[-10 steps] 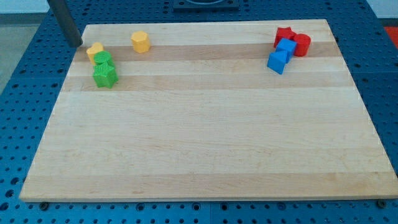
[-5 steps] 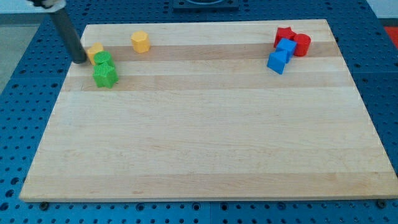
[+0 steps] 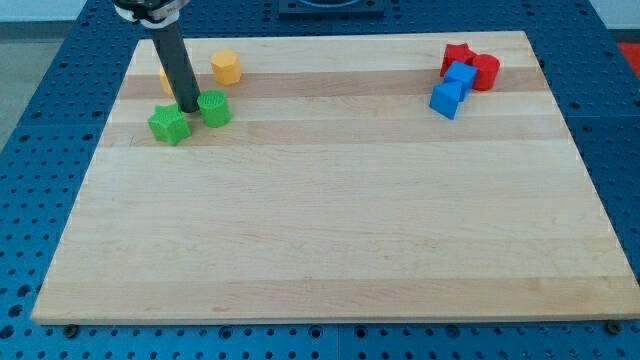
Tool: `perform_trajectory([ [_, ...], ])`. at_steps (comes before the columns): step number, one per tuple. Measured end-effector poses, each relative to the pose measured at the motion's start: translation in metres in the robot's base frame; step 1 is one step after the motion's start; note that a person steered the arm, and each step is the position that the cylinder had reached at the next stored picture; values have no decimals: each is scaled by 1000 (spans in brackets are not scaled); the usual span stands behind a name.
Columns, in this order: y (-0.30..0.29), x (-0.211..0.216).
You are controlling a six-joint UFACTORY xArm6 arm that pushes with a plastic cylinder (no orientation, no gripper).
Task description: Place the yellow heart in between the green blocks
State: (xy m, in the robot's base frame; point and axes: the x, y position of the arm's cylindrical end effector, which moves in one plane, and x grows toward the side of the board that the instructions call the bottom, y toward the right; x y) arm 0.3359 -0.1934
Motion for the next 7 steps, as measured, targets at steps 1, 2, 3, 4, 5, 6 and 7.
perform_trajectory([
  [1,-29,-6],
  [2,-53,-17],
  [3,-68,-24],
  [4,-75,-49],
  [5,-75,-74],
  [6,-74,-74],
  [7,-57,-74],
])
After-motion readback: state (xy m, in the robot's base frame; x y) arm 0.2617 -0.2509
